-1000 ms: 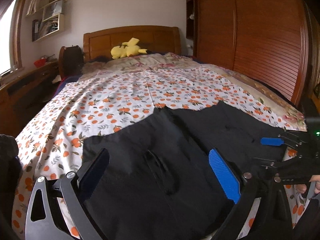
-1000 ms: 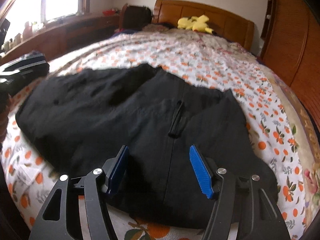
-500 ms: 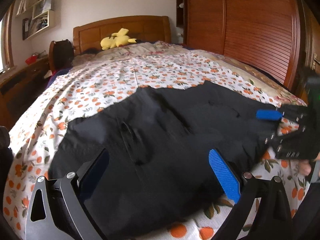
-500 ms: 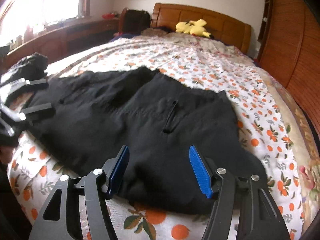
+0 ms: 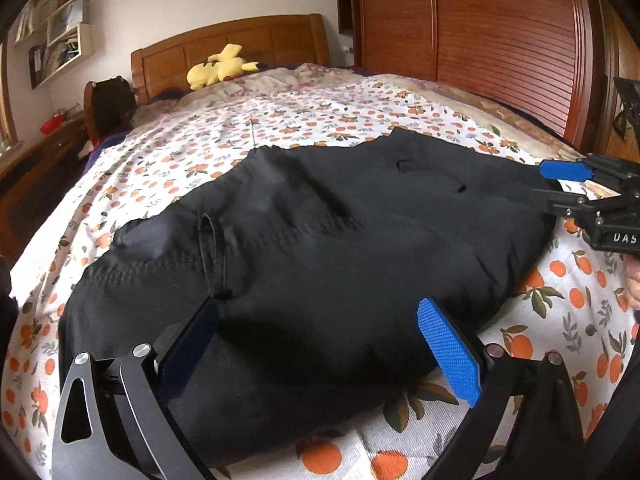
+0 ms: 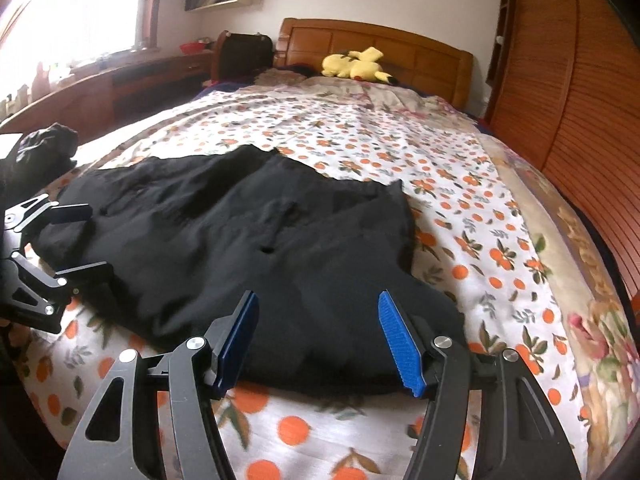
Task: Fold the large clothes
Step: 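Press and smooth the folded coat with both tools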
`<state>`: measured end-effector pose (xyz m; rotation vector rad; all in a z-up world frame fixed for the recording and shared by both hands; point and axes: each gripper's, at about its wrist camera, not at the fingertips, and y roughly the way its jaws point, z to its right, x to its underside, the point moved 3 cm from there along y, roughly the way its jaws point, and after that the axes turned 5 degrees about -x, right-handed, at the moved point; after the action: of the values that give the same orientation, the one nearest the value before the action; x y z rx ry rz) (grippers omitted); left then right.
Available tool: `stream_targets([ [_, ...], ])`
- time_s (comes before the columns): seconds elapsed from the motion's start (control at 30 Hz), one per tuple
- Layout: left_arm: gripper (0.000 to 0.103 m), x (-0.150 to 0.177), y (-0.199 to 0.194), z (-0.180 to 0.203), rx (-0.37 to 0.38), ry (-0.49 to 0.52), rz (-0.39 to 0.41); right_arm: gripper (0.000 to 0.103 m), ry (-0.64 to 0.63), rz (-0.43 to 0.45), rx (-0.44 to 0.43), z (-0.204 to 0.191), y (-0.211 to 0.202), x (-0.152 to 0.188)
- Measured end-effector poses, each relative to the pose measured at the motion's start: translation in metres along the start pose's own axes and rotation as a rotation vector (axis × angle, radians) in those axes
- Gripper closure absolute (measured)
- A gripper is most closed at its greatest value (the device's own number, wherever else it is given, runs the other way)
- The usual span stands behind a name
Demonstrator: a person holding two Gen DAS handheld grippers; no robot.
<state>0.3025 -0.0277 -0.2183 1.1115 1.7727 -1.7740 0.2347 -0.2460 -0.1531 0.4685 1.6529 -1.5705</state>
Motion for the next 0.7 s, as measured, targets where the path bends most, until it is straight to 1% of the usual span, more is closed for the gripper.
stream_targets([
  [0.13, 0.003, 0.000, 0.003, 0.000, 0.001, -0.004, -0.005, 0.043, 0.028, -0.004, 0.032, 0.017, -0.001, 0.007],
  [0.23, 0.003, 0.000, 0.004, -0.001, 0.002, -0.006, -0.005, 0.038, 0.065, -0.010, 0.054, 0.031, -0.001, 0.012],
  [0.27, 0.003, 0.000, 0.004, -0.001, 0.002, -0.006, -0.005, 0.033, 0.077, -0.011, 0.064, 0.036, -0.001, 0.015],
  [0.3, 0.003, 0.000, 0.005, -0.001, 0.003, -0.007, -0.005, 0.031, 0.092, -0.018, 0.070, 0.041, 0.001, 0.017],
  [0.4, 0.003, 0.000, 0.005, -0.001, 0.003, -0.008, -0.007, 0.031, 0.126, -0.054, 0.057, 0.050, 0.009, 0.023],
  [0.57, 0.003, 0.000, 0.006, -0.001, 0.004, -0.010, -0.007, 0.030, 0.179, -0.105, 0.005, 0.056, 0.020, 0.030],
  [0.7, 0.003, 0.002, 0.007, 0.000, 0.006, -0.011, -0.008, 0.030, 0.223, -0.122, -0.037, 0.059, 0.025, 0.033],
])
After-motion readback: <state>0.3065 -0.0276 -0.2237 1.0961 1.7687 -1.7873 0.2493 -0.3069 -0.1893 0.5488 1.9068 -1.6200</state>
